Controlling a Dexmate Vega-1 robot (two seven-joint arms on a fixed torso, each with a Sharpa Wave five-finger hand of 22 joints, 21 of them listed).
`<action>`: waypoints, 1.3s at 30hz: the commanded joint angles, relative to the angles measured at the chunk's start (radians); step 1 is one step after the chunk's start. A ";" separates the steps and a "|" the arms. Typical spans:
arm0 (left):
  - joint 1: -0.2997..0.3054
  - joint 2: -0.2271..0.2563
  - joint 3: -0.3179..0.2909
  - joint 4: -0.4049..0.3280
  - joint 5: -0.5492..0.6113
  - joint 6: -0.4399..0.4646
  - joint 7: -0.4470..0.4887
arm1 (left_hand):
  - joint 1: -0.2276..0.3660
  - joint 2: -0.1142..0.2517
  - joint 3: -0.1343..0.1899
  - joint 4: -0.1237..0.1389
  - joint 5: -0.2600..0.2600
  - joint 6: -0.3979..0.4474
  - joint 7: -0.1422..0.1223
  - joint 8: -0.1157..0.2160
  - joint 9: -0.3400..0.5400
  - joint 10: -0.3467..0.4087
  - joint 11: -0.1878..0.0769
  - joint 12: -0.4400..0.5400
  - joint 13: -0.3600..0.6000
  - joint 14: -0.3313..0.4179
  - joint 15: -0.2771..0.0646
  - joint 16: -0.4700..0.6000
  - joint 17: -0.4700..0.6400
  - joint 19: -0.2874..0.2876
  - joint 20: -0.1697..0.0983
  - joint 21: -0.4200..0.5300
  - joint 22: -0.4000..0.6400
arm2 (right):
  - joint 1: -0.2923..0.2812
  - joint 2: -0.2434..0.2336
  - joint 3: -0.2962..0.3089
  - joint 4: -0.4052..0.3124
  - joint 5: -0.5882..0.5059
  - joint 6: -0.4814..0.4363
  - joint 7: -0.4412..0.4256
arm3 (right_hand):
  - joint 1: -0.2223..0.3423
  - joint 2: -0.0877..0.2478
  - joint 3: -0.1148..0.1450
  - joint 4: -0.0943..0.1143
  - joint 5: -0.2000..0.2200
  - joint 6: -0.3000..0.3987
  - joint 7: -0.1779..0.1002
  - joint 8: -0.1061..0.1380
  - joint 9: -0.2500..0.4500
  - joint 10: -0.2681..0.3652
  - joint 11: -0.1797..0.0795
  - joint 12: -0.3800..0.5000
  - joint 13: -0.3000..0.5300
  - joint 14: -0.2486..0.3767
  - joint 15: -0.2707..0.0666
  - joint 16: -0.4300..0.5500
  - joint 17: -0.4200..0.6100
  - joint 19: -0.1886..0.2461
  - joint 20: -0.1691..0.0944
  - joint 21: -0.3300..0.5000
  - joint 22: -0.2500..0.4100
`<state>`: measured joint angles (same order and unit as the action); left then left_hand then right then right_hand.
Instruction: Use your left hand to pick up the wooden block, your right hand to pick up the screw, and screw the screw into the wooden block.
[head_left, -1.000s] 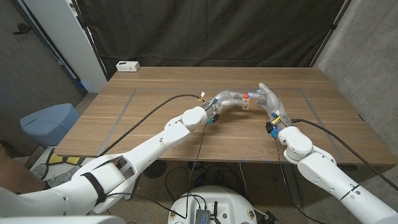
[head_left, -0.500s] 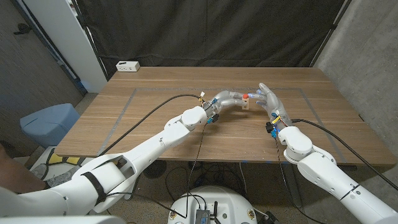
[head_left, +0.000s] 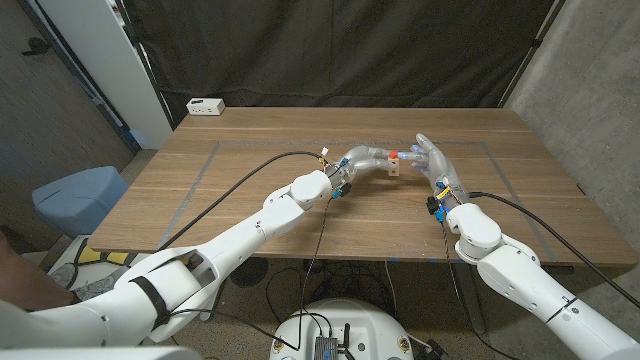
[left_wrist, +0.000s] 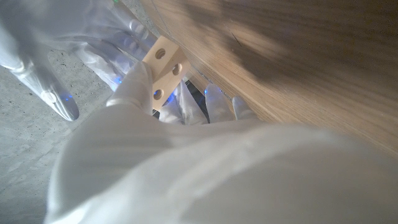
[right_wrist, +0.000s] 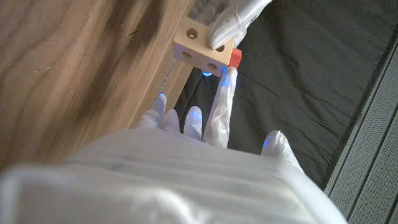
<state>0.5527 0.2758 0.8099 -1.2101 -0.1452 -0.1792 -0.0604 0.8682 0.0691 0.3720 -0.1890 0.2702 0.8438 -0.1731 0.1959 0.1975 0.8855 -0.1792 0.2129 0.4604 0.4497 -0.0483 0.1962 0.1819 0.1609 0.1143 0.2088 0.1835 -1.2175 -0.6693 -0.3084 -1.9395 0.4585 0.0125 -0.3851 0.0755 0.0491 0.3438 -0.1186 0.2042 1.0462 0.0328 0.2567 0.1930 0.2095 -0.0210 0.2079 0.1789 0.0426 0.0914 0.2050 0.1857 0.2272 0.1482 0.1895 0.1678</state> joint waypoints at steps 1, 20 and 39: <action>-0.001 0.003 -0.002 0.001 -0.004 0.003 -0.005 | -0.004 0.017 0.042 0.032 0.005 0.069 0.046 0.008 0.002 0.017 -0.012 0.024 0.035 0.008 -0.013 0.001 0.000 0.006 -0.008 0.007 0.005 | 0.005 0.007 -0.006 0.002 -0.002 0.001 -0.002 | 0.007 0.005 0.004 -0.001 0.008 0.022 -0.001 0.002 -0.002 0.014 0.000 0.004 0.001 0.010 0.005 0.008 0.004 0.010 0.000 0.004 0.002; -0.007 0.006 -0.008 0.014 -0.006 -0.008 -0.009 | -0.002 0.016 0.042 0.031 0.004 0.068 0.047 0.008 0.002 0.016 -0.012 0.024 0.035 0.008 -0.013 0.002 0.001 0.007 -0.008 0.007 0.005 | 0.009 0.016 -0.006 0.003 -0.007 0.004 -0.016 | 0.010 0.008 0.006 -0.002 0.008 0.050 0.001 0.003 -0.002 0.036 -0.003 0.002 0.001 0.024 0.003 0.009 0.003 0.015 0.001 0.003 0.002; -0.018 0.010 -0.016 0.034 -0.009 -0.036 -0.019 | -0.001 0.015 0.041 0.030 0.004 0.069 0.045 0.008 0.002 0.017 -0.013 0.025 0.035 0.008 -0.013 0.002 0.001 0.007 -0.008 0.007 0.005 | 0.025 0.027 -0.001 0.009 -0.024 0.011 -0.027 | 0.015 0.006 0.008 -0.005 0.007 0.005 -0.012 -0.028 -0.002 0.055 0.030 -0.002 0.002 0.041 0.015 0.008 0.002 0.024 0.015 0.003 0.002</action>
<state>0.5422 0.2881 0.7976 -1.1955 -0.1519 -0.1942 -0.0725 0.8680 0.0693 0.3720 -0.1890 0.2701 0.8438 -0.1731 0.1960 0.1977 0.8838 -0.1809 0.2123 0.4604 0.4498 -0.0483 0.1962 0.1819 0.1646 0.1106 0.2088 0.1835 -1.1998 -0.6451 -0.3141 -1.9329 0.4432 0.0228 -0.4065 0.0807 0.0544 0.3481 -0.1228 0.2042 1.0616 0.0209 0.2341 0.1905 0.2644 0.0018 0.2080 0.1783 0.0805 0.1001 0.2109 0.1860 0.2486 0.1518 0.1894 0.1678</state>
